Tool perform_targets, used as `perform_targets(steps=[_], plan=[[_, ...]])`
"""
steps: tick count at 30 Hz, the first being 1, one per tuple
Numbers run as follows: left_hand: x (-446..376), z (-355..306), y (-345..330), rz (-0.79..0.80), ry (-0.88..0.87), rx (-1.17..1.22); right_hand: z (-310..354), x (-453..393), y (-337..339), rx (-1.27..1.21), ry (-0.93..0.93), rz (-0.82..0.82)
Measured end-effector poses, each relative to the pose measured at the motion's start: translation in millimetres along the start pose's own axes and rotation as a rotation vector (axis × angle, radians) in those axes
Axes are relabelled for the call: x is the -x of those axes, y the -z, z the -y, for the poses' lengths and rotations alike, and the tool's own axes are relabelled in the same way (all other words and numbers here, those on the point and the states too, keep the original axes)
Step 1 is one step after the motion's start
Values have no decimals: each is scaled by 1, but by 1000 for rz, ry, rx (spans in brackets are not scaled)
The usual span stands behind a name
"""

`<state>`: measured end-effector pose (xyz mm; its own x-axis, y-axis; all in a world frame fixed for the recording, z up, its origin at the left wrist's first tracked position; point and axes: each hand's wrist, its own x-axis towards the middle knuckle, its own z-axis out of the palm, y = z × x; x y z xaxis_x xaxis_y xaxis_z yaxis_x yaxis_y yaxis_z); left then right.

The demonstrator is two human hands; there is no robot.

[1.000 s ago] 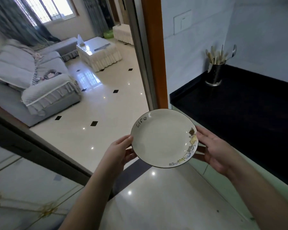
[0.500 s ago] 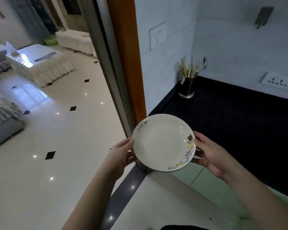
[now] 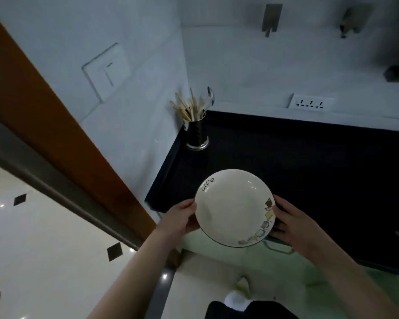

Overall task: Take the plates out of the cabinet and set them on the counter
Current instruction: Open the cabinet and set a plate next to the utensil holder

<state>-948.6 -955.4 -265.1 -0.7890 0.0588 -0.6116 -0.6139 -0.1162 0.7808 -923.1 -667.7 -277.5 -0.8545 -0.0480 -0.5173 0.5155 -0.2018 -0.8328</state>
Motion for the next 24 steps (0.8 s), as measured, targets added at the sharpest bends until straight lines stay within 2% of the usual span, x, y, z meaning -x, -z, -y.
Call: perform_targets(steps=[6,12,20,24], plan=[[-65,-27,-12,-38,55,-9,17,-76,11,-27,-90,16],[-116,-30,-17,-71,139,25,29,-137,14,53,-157,7],[-185,-36,3,-133,187,-27,27,-189,-6,33,-243,-98],[-210,-42,11,-97,179,-74,31,-208,-14,28,-278,-164]])
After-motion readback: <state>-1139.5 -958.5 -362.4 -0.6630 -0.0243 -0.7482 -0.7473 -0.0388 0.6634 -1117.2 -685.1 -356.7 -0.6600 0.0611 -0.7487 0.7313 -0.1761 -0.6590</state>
